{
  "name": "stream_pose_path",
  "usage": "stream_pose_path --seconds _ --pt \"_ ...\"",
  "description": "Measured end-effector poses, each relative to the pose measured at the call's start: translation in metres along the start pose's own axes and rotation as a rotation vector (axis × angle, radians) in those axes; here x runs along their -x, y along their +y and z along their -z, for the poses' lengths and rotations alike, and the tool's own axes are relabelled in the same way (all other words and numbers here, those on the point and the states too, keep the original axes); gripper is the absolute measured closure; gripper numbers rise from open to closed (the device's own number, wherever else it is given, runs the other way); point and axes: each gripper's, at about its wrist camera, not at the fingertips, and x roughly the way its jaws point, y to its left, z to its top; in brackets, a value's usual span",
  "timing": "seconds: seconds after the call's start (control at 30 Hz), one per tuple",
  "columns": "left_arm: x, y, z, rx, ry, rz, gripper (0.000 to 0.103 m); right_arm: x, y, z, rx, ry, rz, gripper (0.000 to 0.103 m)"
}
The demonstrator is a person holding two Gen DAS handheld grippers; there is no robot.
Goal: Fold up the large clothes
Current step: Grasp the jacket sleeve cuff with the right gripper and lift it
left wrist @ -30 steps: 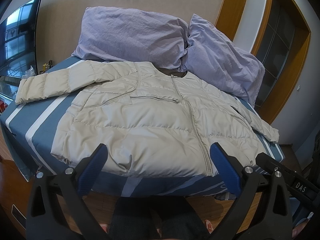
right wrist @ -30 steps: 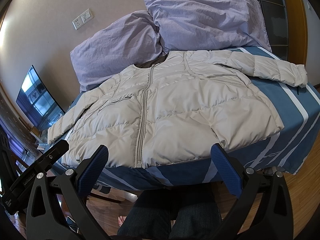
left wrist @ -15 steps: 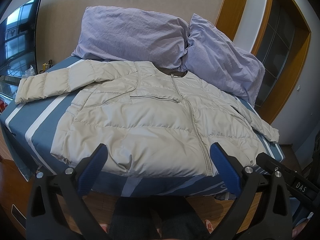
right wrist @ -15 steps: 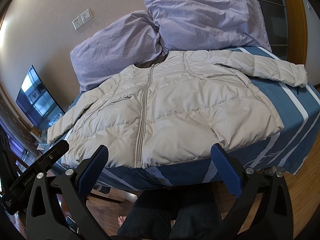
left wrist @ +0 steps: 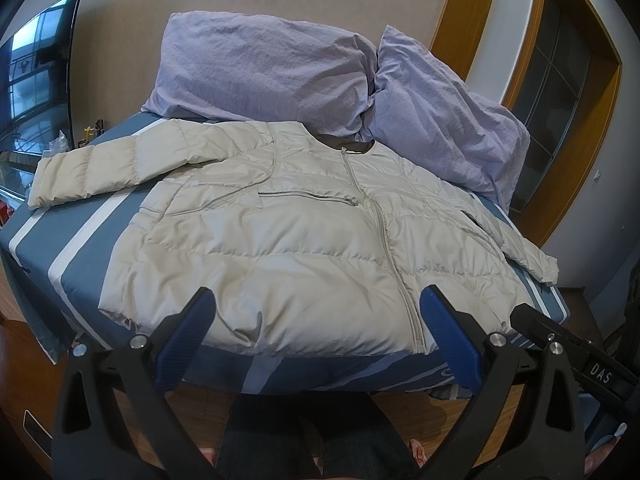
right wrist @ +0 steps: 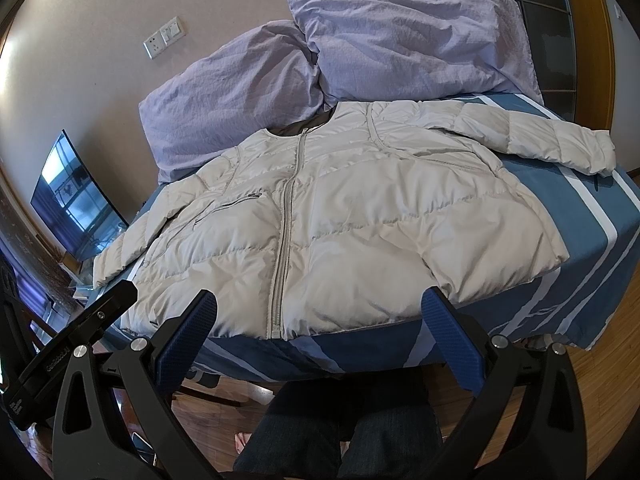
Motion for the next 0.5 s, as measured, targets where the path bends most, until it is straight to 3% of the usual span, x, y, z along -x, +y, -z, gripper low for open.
stream_pose_path --seconds 0.4,0.5 --pt "-0.03 0.0 -0.015 -0.024 0.011 -0.054 0.002 -0.018 -0.029 -0.027 -0.014 -0.029 0.077 0.001" --pt "-0.041 0.001 -0.025 -0.039 0.009 -0.082 0.002 -0.027 -0.052 -0.046 -0.039 -0.048 0.14 0.001"
